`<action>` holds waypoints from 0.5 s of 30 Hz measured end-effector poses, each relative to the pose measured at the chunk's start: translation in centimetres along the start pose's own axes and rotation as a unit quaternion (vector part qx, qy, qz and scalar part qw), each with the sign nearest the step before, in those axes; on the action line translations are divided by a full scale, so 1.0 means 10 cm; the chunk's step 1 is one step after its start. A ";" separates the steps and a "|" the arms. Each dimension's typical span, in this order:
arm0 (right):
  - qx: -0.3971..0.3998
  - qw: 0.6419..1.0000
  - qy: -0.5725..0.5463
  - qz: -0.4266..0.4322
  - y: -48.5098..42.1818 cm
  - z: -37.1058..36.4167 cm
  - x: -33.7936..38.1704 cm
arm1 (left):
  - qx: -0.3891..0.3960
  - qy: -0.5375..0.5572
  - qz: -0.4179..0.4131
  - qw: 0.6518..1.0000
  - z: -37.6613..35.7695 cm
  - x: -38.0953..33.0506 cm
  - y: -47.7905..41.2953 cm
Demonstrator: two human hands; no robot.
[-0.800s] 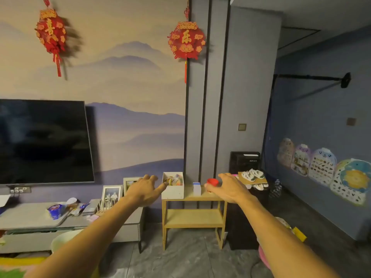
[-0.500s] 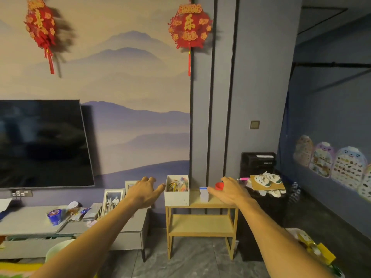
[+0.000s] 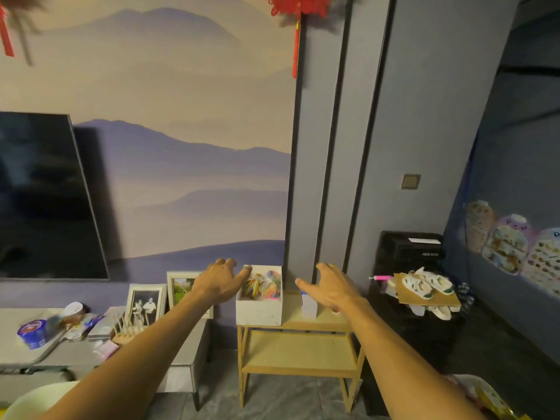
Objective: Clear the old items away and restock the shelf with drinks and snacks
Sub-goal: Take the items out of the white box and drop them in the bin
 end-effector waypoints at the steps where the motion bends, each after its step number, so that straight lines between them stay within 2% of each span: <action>1: 0.002 1.000 0.001 -0.004 -0.20 -0.06 0.03 | 0.004 0.003 0.001 1.000 -0.06 0.07 -0.22; 15: 0.075 0.997 -0.019 -0.023 -2.62 -1.11 0.24 | 0.097 0.036 0.024 0.994 -0.94 0.77 -2.74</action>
Point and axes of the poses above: each hand's wrist, its own y-axis away from the middle knuckle, its own z-axis out of the back of the hand, x = y × z, the point moved 10 cm from there along -y, towards the middle knuckle, and after that the axes turned 1 degree about y, right-handed, at the moved point
